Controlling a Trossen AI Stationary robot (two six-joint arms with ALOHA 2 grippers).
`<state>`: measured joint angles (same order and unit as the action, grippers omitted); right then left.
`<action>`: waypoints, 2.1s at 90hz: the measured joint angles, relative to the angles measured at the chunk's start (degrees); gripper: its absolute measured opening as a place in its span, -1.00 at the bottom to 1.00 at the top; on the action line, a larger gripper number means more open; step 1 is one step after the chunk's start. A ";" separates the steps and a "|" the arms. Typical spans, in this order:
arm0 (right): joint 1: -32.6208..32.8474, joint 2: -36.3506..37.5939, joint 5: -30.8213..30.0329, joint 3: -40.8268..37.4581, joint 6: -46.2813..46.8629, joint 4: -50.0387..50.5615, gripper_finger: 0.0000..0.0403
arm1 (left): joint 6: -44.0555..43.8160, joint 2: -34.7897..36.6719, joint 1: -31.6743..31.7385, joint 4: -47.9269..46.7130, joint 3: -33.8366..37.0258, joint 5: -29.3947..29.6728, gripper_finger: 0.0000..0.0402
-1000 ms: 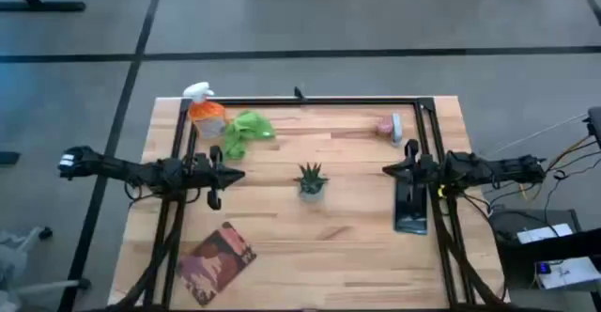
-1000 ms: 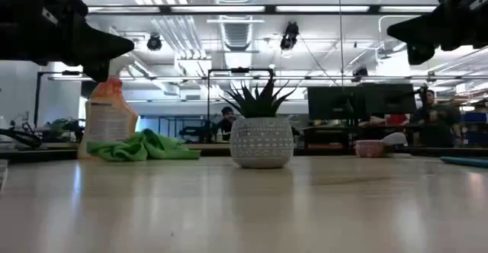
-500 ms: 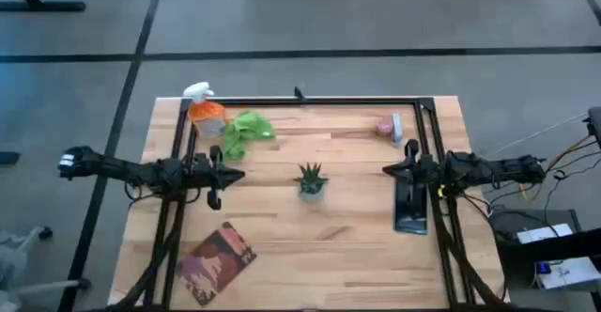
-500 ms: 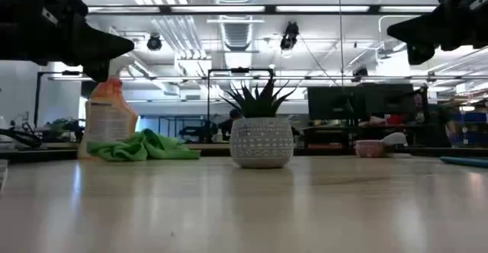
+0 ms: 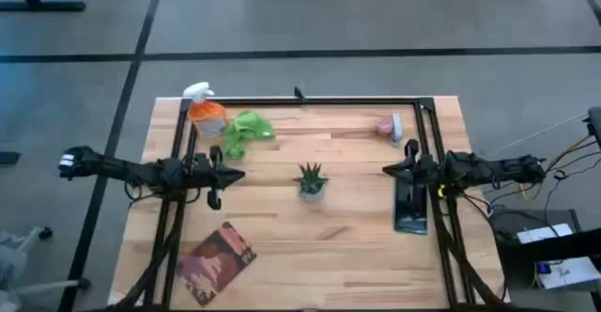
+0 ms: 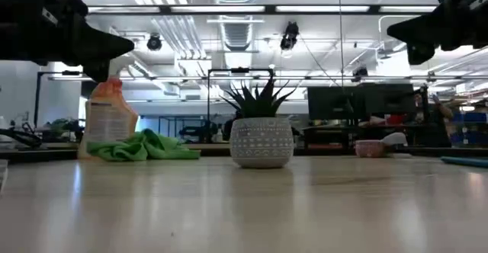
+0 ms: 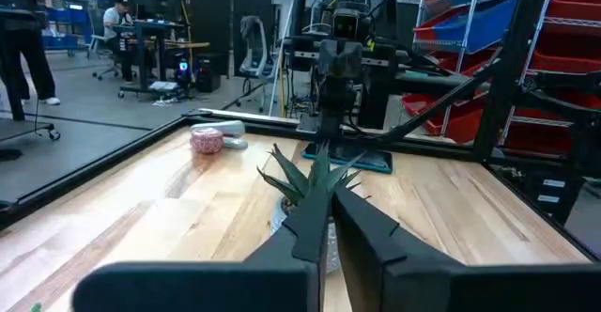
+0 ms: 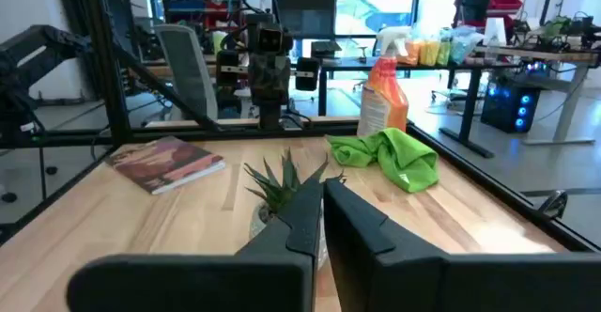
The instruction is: Apply microfiber cloth
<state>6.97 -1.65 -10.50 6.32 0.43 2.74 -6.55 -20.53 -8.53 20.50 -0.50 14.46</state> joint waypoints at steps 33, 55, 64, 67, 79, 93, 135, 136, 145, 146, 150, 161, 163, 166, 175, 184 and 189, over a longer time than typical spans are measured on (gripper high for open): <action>0.01 0.00 0.00 0.00 0.00 -0.01 -1.00 | 0.00 -0.02 0.01 0.01 -0.01 0.02 -0.98; -0.01 0.00 0.00 -0.02 0.00 0.00 -1.00 | 0.00 -0.02 0.00 0.01 -0.01 0.00 -0.98; -0.01 0.00 0.00 0.00 -0.01 -0.01 -1.00 | 0.00 0.00 -0.01 -0.01 -0.01 0.01 -0.99; 0.00 0.00 0.00 0.00 0.00 -0.01 -1.00 | 0.00 -0.01 0.00 0.00 -0.01 0.00 -0.99; 0.00 0.00 0.00 0.00 -0.01 -0.01 -1.00 | 0.00 -0.01 -0.01 0.01 0.00 0.00 -0.98; 0.01 0.00 0.00 0.00 0.00 0.01 -1.00 | 0.00 -0.01 -0.01 0.01 -0.01 0.01 -0.97; -0.01 -0.02 0.00 -0.02 6.81 -2.02 -1.00 | 1.22 0.00 0.21 0.51 -0.01 2.56 -0.98; 0.00 -0.01 -0.01 -0.01 7.34 -2.22 -1.00 | 1.06 0.00 0.21 0.54 -0.01 2.56 -0.98; -0.01 0.00 -0.01 -0.02 8.70 -3.42 -1.00 | -2.75 0.00 0.21 1.06 -0.01 2.54 -0.97; -0.01 0.00 -0.01 -0.02 8.60 -3.42 -1.00 | -3.10 0.00 0.21 1.05 -0.01 2.54 -0.97; 0.01 -0.01 -0.21 -0.01 7.38 -3.44 -1.00 | -3.97 0.00 0.21 1.02 0.00 2.55 -0.97; -0.01 0.00 -2.62 0.00 4.60 -3.59 -1.00 | -4.18 0.00 0.23 1.00 0.01 2.56 -0.99; -0.01 0.00 -2.69 0.00 4.54 -3.69 -1.00 | -4.20 0.00 0.21 1.00 -0.01 2.56 -0.99; 0.00 -0.01 -2.86 0.00 4.53 -3.87 -1.00 | -4.22 0.00 0.21 1.00 0.01 2.56 -0.99; 0.00 -0.01 -2.97 0.00 3.49 -4.70 -1.00 | -4.25 0.00 0.26 1.02 -0.01 2.57 -0.98; -0.01 -0.02 -2.95 -0.01 3.56 -4.68 -1.00 | -3.55 0.00 0.28 2.26 0.01 4.22 -0.97; 0.00 -0.02 -2.91 0.00 4.26 -4.78 -1.00 | -3.55 -0.01 0.28 3.26 0.00 4.88 -0.96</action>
<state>6.97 -1.67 -13.41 6.33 4.69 -2.04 -10.09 -20.54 -8.25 23.76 -0.50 19.34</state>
